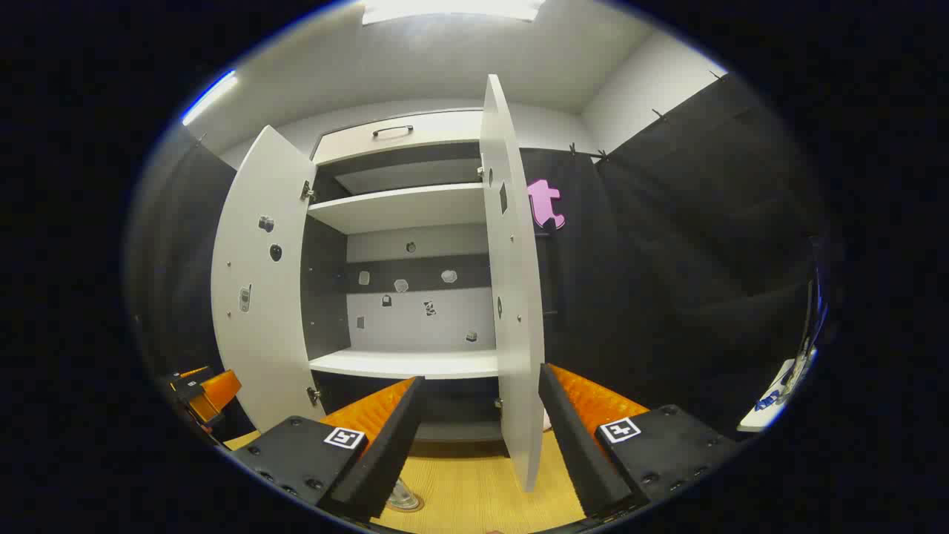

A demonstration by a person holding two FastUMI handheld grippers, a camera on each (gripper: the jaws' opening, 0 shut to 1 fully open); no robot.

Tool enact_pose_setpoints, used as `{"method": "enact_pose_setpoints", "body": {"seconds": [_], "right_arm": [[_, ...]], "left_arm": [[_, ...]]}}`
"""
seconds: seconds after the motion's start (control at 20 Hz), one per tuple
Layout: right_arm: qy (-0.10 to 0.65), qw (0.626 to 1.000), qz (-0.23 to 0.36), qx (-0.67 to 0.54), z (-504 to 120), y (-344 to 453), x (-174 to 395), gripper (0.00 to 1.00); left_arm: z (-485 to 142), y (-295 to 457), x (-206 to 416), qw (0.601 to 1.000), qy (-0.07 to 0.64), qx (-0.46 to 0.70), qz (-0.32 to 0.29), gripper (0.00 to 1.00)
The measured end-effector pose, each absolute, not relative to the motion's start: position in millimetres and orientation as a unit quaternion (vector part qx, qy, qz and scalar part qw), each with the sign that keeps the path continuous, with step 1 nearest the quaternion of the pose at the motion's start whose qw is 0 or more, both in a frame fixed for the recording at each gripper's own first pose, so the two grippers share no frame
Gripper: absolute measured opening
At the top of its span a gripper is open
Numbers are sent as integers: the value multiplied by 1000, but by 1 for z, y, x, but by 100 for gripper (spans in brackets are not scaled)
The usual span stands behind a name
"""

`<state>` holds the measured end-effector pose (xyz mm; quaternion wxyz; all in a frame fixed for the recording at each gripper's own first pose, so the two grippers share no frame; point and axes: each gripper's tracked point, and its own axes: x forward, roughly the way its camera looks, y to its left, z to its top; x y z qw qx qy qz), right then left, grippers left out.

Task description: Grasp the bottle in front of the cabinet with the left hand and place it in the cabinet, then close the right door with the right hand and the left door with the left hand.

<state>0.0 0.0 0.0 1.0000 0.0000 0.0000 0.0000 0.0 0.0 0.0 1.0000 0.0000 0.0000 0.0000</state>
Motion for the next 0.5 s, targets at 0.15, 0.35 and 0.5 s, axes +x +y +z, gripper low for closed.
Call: {"method": "enact_pose_setpoints", "body": {"seconds": [0.15,0.35,0.5], "right_arm": [[3,1000,-2,-2,-2,-1,-2,99],[3,1000,-2,-2,-2,-2,-5,99],[3,1000,-2,-3,-2,-1,-8,99]], "left_arm": [[0,1,-1,1000,1,1,1,96],[1,2,-4,1000,1,-2,1,96],[2,3,-7,1000,-1,0,2,96]]}}
